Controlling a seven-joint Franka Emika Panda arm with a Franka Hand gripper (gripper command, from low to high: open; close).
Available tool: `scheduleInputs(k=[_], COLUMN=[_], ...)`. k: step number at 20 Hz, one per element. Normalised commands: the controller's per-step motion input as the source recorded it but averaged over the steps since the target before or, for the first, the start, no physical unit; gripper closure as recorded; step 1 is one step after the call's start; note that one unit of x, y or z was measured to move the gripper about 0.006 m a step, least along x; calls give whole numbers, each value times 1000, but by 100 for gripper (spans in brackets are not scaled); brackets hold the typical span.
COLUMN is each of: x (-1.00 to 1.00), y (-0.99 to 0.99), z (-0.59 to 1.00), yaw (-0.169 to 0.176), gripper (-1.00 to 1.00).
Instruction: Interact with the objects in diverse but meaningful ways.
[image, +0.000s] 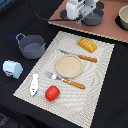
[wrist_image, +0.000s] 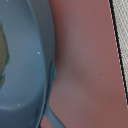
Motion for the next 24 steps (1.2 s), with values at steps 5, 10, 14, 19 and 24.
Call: scheduleInputs(k=[5,10,14,19,24], x=[144,204,221,216,258], y=[321,346,335,333,291], z=[-28,-3,0,0,0], yaw=[16,10,6,11,20], gripper=[-100,100,100,100,100])
